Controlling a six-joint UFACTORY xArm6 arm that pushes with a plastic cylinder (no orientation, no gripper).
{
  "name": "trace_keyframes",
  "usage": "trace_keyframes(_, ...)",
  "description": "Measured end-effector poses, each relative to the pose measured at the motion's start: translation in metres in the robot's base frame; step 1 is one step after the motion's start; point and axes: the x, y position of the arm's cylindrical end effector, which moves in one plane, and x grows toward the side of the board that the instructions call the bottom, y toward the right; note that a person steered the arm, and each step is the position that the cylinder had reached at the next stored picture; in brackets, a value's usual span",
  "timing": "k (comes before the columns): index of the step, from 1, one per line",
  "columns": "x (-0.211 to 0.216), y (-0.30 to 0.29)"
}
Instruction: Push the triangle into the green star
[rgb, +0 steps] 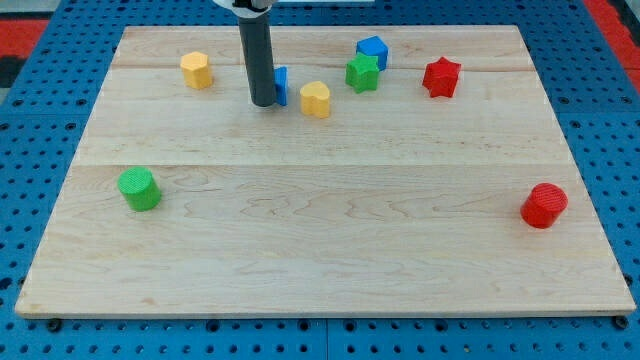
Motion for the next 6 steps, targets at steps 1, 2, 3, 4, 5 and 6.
trace_keyframes(1, -0.026, 0.014)
trace_keyframes(2, -0.062, 0.035)
trace_keyframes(3, -0.059, 0.006)
trace_keyframes(4, -0.068, -0.007)
trace_keyframes(5, -0.094, 0.006)
trace_keyframes(6, -0.098, 0.023)
